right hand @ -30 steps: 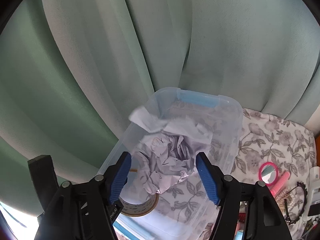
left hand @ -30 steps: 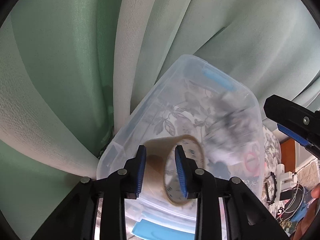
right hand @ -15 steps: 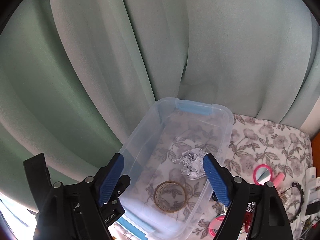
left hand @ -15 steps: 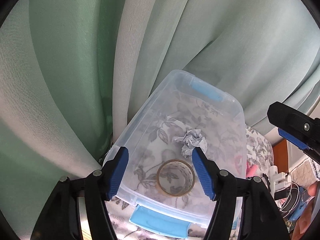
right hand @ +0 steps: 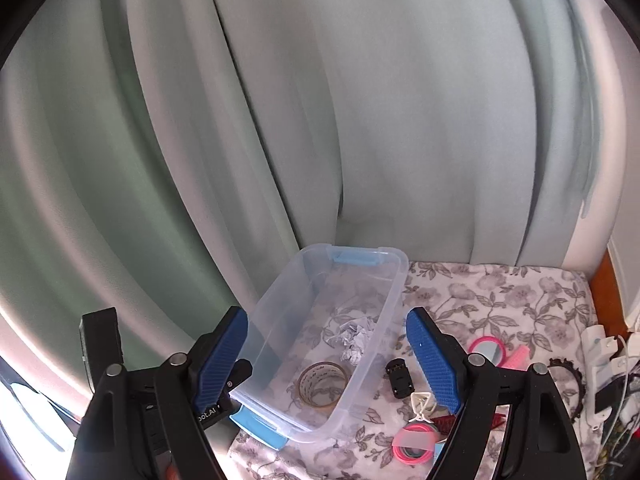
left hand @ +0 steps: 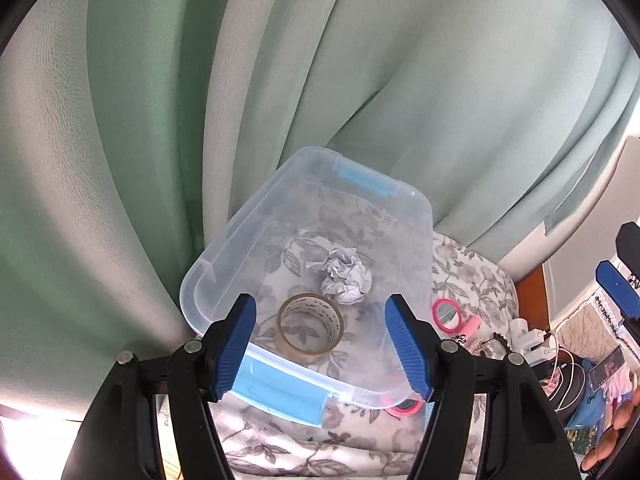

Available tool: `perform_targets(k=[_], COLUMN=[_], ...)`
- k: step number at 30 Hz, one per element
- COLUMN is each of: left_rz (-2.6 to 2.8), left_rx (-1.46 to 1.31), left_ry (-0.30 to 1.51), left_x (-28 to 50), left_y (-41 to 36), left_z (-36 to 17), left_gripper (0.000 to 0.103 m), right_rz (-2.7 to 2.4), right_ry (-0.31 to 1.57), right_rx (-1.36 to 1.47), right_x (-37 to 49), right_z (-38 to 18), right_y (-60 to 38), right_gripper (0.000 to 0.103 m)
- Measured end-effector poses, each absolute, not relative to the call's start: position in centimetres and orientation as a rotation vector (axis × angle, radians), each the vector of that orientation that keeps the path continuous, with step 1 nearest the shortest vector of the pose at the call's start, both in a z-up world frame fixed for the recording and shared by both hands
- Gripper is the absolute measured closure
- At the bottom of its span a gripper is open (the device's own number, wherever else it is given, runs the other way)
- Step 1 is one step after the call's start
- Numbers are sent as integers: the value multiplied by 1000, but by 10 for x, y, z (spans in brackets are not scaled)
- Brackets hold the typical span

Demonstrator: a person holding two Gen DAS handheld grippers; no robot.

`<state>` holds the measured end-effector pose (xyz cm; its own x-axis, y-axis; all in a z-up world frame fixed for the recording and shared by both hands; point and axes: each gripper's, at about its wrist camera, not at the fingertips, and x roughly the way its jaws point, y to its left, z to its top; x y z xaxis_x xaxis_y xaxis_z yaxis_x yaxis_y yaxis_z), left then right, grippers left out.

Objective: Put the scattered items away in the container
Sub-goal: 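Open both grippers to drop the paper and tape roll into the container, then move both grippers back to the remaining items on the bed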

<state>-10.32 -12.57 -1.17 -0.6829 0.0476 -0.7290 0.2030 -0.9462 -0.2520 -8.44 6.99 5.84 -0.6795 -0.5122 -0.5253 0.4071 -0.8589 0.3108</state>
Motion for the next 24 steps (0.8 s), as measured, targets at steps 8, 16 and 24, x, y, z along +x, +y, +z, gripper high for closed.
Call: perform_targets(k=[8, 16, 24], left_rz=[-2813, -2840, -2869], left_rx=[1219, 1278, 1356], left_ry=[439, 368, 276], left_x=[-88, -81, -81], left_y=[-89, -45, -3], left_z=[2, 1, -7], left_gripper=[35, 35, 35], right_rz=[-2564, -2586, -2682], right_ry=[-407, -577, -599], right_rx=[776, 861, 915], right_x=[-49, -31, -9], right_z=[66, 33, -1], right_y=[155, 240, 298], right_gripper=[19, 19, 19])
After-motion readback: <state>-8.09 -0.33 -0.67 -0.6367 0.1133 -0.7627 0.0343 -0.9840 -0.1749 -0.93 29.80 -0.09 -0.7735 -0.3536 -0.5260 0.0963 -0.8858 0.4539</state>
